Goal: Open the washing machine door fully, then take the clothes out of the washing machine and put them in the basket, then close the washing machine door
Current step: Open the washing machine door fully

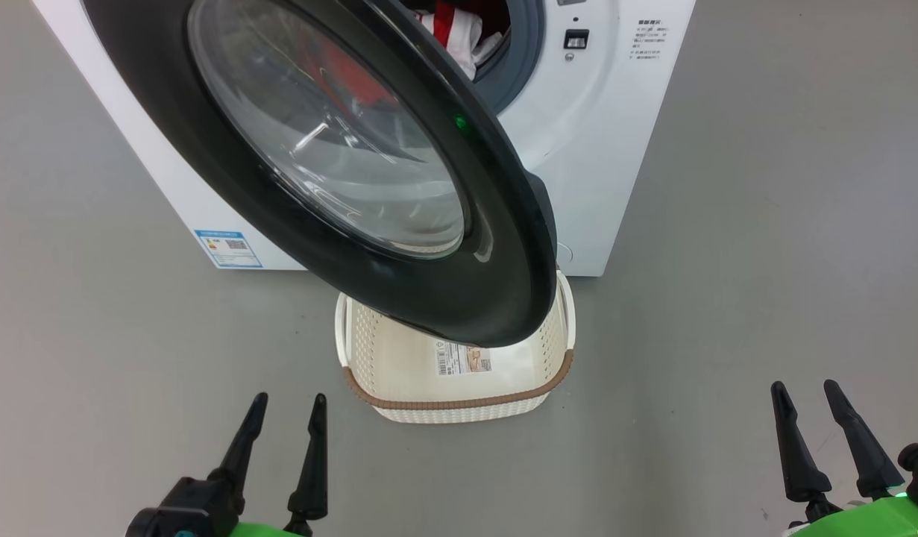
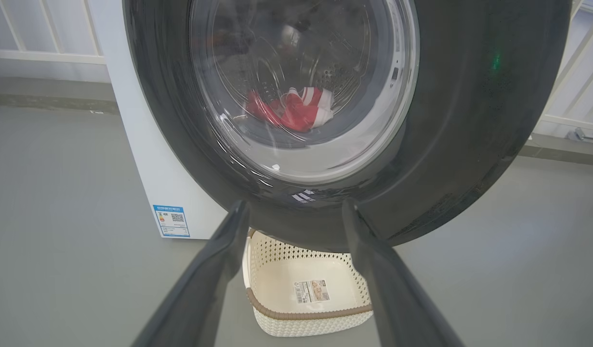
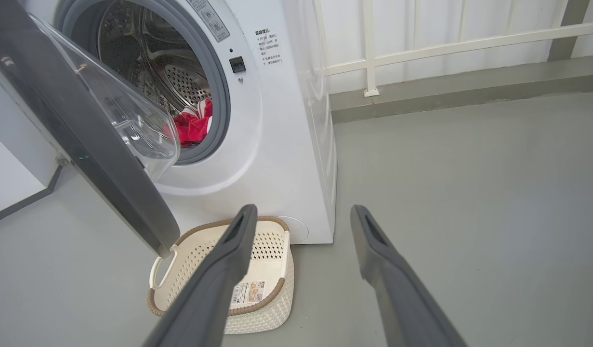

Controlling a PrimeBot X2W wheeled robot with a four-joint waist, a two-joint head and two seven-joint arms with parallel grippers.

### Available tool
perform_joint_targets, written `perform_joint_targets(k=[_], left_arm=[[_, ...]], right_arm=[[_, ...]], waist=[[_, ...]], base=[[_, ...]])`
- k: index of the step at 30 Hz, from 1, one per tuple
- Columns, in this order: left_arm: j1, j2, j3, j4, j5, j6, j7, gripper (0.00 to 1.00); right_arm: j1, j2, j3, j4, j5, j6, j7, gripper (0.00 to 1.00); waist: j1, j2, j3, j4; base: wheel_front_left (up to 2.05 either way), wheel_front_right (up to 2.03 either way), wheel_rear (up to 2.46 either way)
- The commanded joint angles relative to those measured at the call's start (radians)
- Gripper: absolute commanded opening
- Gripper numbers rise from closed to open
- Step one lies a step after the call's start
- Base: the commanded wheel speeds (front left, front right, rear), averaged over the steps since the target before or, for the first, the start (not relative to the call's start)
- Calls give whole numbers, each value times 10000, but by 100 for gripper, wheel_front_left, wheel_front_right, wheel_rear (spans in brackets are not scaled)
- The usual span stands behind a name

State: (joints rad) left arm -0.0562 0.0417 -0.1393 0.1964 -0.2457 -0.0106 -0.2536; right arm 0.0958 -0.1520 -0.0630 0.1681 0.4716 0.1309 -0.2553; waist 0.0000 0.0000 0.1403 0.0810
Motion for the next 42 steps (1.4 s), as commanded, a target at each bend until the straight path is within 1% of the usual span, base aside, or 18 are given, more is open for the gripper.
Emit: perform_joint_targets(k=[1, 8, 10, 11, 12, 13, 14, 15, 19, 22, 23, 24, 29, 32, 34, 37, 39, 42], left_arm=[[-33, 85, 275, -269, 37, -67, -82, 100], [-13, 85, 262, -272, 30, -70, -82, 100], [-2, 85, 246, -285, 25, -65, -82, 100], [-1, 85, 238, -292, 22, -60, -82, 100], [-5, 85, 233, -294, 20, -57, -82, 100], [-9, 85, 230, -293, 17, -58, -82, 100], [-13, 85, 223, -294, 15, -59, -82, 100], [-17, 85, 201, -301, 7, -56, -82, 100], [-51, 85, 137, -309, -10, -47, -82, 100], [-113, 85, 64, -309, -27, -55, -82, 100], [-113, 85, 64, -309, -27, -55, -82, 100], [-144, 85, 25, -310, -33, -57, -82, 100], [-348, 85, -145, -304, -110, -29, -82, 100], [-457, 85, -243, -294, -179, 1, -82, 100], [-508, 85, -305, -298, -221, 27, -82, 100], [-569, 85, -405, -313, -278, 79, -82, 100], [-611, 85, -479, -317, -314, 103, -82, 100], [-655, 85, -551, -300, -354, 126, -82, 100]], right_arm=[[-145, -167, 131, -239, -90, -2, -64, 100], [-210, -160, 296, -302, 36, -2, -64, 100], [-275, -128, 397, -370, 234, -2, -64, 100], [-330, -130, 472, -411, 358, -2, -64, 87], [-408, -128, 540, -446, 523, -2, -64, 46], [-507, -116, 594, -490, 709, -2, -64, 14], [-616, -102, 658, -528, 914, -2, -64, 0], [-885, -99, 847, -574, 1415, -2, -64, 0], [-1593, -184, 1340, -583, 2574, -2, -64, 0], [-2237, -332, 1789, -542, 3839, -2, -64, 0], [-2237, -332, 1789, -542, 3839, -2, -64, 0], [-2453, -394, 1902, -508, 4274, -2, -64, 0], [-3570, -788, 2466, -242, 6949, -2, -64, 0], [-4166, -1134, 3026, -221, 8813, -2, 33, 0], [-4504, -1241, 3163, -305, 10125, -2, 578, 0], [-4873, -1305, 2946, -370, 11527, -2, 1616, 0], [-5028, -1274, 2710, -233, 12271, -2, 2614, 0], [-5235, -1028, 2303, 275, 13454, -2, 4488, 0]], waist=[[0, 0, -8, 8], [0, 0, -47, 23], [0, 0, -49, 29], [0, 0, -45, 32], [0, 0, -38, 36], [0, 0, -33, 39], [0, 0, -25, 44], [0, 0, -10, 58], [0, 0, 54, 110], [0, 0, 160, 190], [0, 0, 160, 190], [0, 0, 202, 231], [0, 0, 467, 480], [0, 0, 625, 642], [0, 0, 723, 730], [0, 0, 839, 836], [0, 0, 904, 911], [0, 0, 951, 979]], base=[[0, 0, 0], [0, 0, 0], [0, 0, 0], [0, 0, 0], [0, 0, 0], [0, 0, 0], [0, 0, 0], [0, 0, 0], [0, 0, 0], [0, 0, 0], [0, 0, 0], [0, 0, 0], [0, 0, 0], [0, 0, 0], [0, 0, 0], [0, 0, 0], [0, 0, 0], [0, 0, 0]])
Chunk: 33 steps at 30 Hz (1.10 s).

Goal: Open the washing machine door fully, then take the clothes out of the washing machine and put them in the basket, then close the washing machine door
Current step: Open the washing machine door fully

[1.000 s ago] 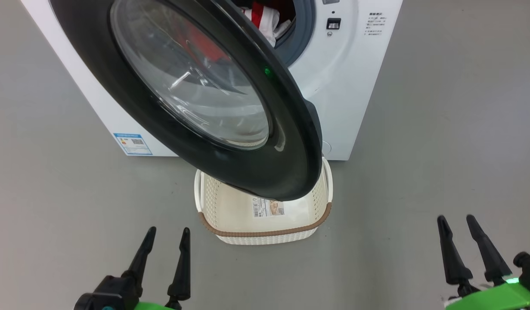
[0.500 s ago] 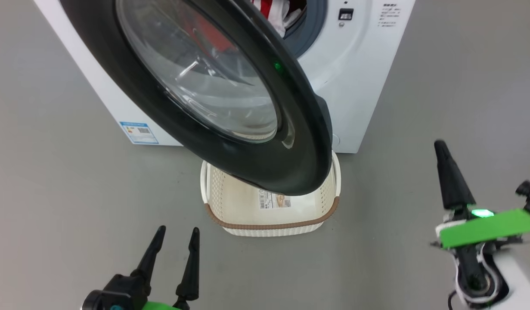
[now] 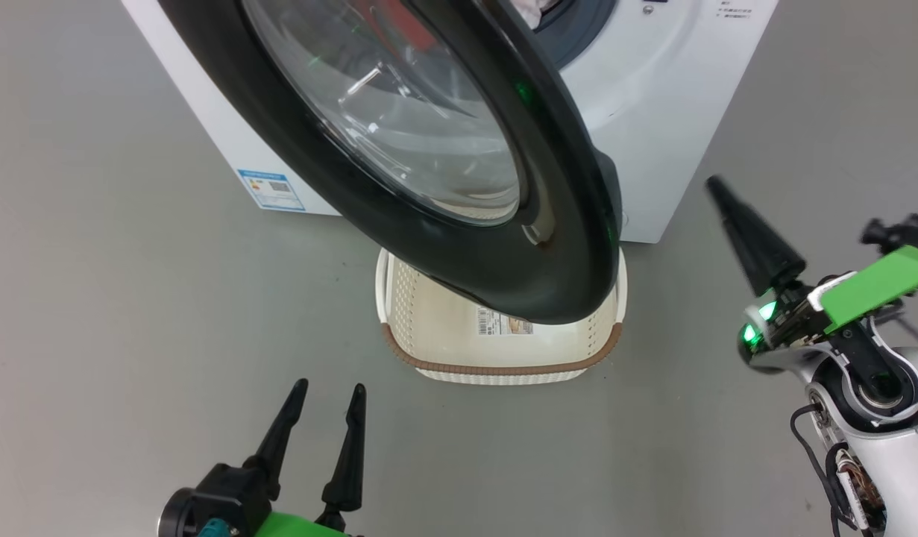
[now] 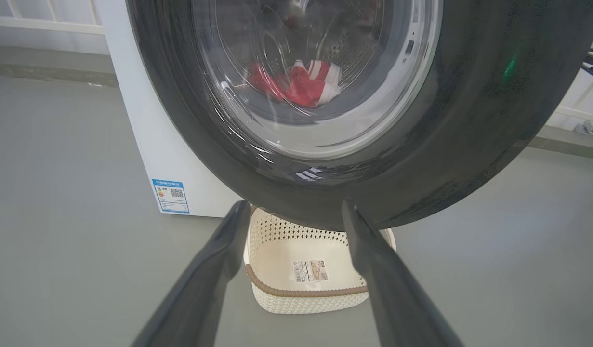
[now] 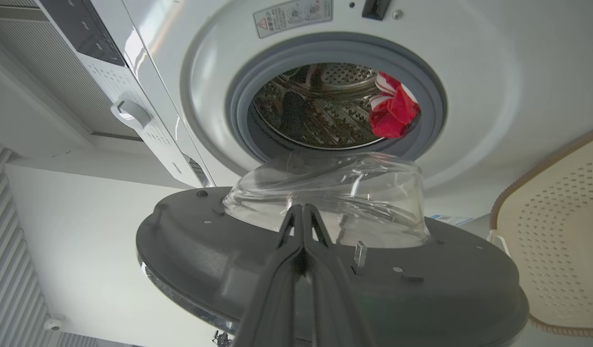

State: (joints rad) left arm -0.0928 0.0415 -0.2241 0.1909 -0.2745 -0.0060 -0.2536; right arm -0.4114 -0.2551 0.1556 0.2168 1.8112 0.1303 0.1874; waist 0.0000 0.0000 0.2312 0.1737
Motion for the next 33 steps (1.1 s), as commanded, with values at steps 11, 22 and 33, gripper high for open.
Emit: perform_joint_targets(k=[11, 22, 33], left_arm=[[-313, 87, 54, -196, -151, 126, -82, 100], [-342, 87, -76, -161, -209, 146, -82, 100], [-341, 87, -73, -149, -261, 177, -82, 100]], right_arm=[[-1581, 223, -533, 2565, 1662, 4, 4966, 0], [-2341, 433, -531, 3593, 1548, 4, 6622, 0], [-2152, 711, -459, 3528, 933, 4, 7227, 0]], waist=[[0, 0, 109, 183], [0, 0, 155, 304], [0, 0, 60, 416]], base=[[0, 0, 0], [0, 0, 0], [0, 0, 0]])
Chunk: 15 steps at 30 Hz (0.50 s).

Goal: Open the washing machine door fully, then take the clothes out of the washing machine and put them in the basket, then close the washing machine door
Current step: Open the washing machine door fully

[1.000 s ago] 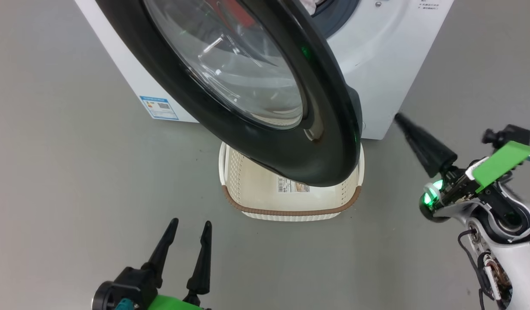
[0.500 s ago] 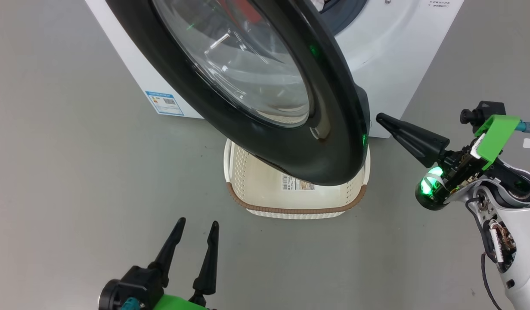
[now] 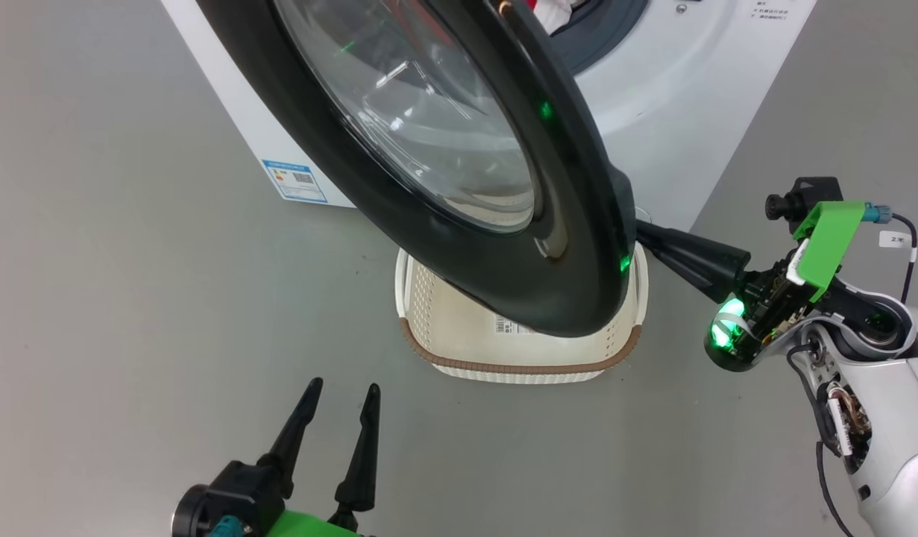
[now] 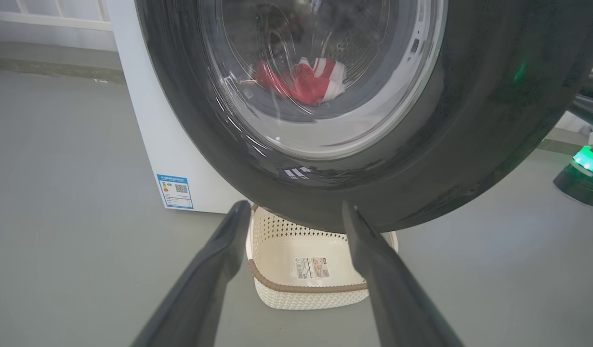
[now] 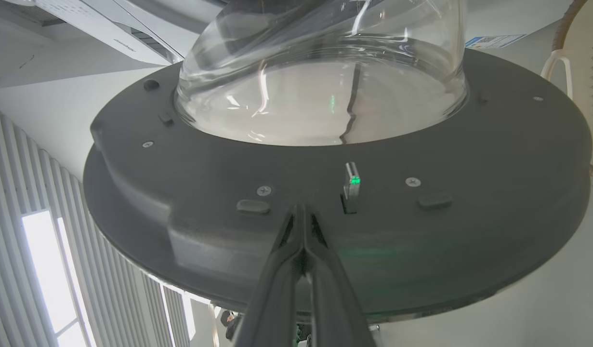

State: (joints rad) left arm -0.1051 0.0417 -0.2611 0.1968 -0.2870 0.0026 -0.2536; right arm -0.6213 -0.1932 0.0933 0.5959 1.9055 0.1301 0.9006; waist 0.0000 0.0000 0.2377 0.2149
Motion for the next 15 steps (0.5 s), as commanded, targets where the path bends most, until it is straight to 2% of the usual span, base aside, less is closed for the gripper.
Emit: perform_joint_targets(k=[1, 15], left_arm=[[-210, 85, 303, -208, -140, 91, -82, 100], [-28, 85, 344, -219, -207, 87, -82, 100]], right_arm=[[-7, 117, 162, -298, -82, 6, 116, 0], [552, 569, 443, -498, -882, 6, 552, 0]], waist=[[0, 0, -22, 19], [0, 0, -359, 343]], base=[[0, 0, 0], [0, 0, 0]])
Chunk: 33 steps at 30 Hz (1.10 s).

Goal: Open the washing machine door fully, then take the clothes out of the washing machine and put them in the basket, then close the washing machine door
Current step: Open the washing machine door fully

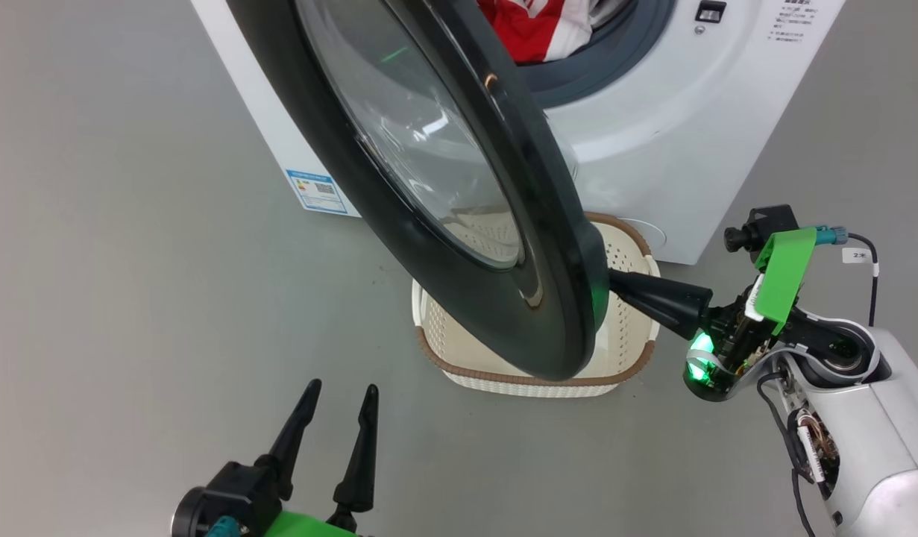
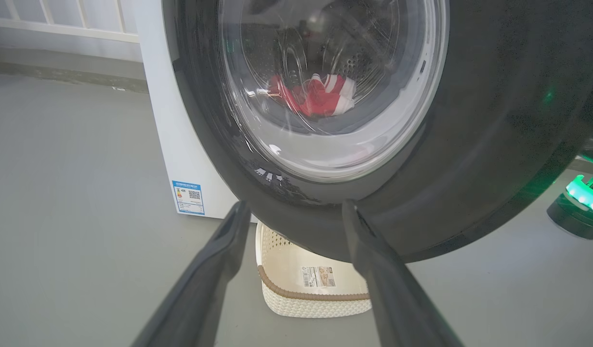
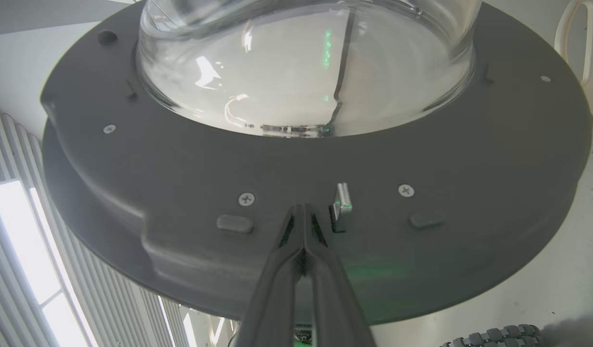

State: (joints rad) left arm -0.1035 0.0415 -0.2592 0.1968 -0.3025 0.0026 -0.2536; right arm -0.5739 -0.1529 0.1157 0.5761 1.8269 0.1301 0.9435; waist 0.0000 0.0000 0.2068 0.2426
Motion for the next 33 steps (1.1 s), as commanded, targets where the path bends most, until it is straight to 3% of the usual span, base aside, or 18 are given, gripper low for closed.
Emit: perform_joint_targets(k=[1, 16, 33], left_arm=[[-36, 87, 319, -220, -57, 90, -82, 100], [152, 87, 242, -302, -170, 141, -82, 100], [435, 87, 234, -360, -159, 124, -82, 100]], right_arm=[[97, 207, 226, -306, -134, 6, 130, 0], [-27, 724, 332, -538, -693, 6, 116, 0], [322, 999, 704, -986, -555, 6, 227, 0]], waist=[[0, 0, -76, 104], [0, 0, -319, 710], [0, 0, -677, 1345]], base=[[0, 0, 0], [0, 0, 0], [0, 0, 0]])
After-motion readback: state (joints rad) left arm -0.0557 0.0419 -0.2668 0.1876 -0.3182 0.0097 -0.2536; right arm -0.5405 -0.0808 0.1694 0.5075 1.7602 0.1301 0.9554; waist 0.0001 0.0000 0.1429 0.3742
